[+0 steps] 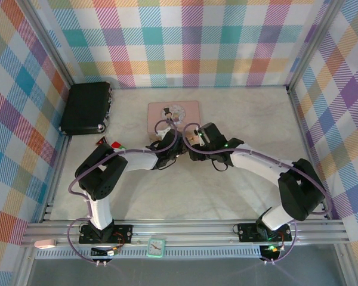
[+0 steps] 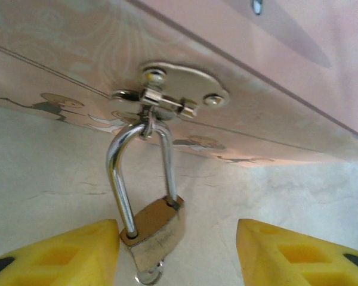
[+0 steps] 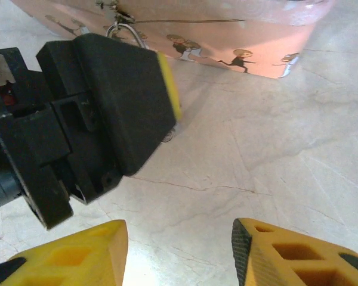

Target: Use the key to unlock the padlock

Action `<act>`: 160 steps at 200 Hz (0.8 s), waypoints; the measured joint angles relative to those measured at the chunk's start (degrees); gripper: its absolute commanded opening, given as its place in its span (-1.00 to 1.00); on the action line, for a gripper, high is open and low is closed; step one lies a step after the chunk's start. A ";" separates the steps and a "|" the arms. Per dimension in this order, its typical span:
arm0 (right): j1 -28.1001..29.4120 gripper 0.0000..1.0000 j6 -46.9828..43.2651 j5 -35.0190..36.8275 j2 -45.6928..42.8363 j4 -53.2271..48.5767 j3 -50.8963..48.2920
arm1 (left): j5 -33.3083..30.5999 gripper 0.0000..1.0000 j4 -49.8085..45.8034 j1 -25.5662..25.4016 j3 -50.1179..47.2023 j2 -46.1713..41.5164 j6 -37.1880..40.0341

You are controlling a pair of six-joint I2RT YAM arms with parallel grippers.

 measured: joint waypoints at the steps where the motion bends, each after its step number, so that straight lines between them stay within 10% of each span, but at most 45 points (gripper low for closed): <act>1: -0.04 -0.02 0.02 0.02 -0.04 0.04 -0.07 | -0.13 -0.03 -0.28 0.00 0.11 0.13 -0.09; 70: -2.67 -0.03 1.53 0.02 -3.43 1.57 -3.85 | -2.03 0.06 -6.75 -0.07 4.17 3.74 1.42; 160: -3.02 -0.04 3.32 -0.66 -4.44 3.02 -5.22 | -3.72 -0.70 -6.14 -0.22 4.17 4.55 1.40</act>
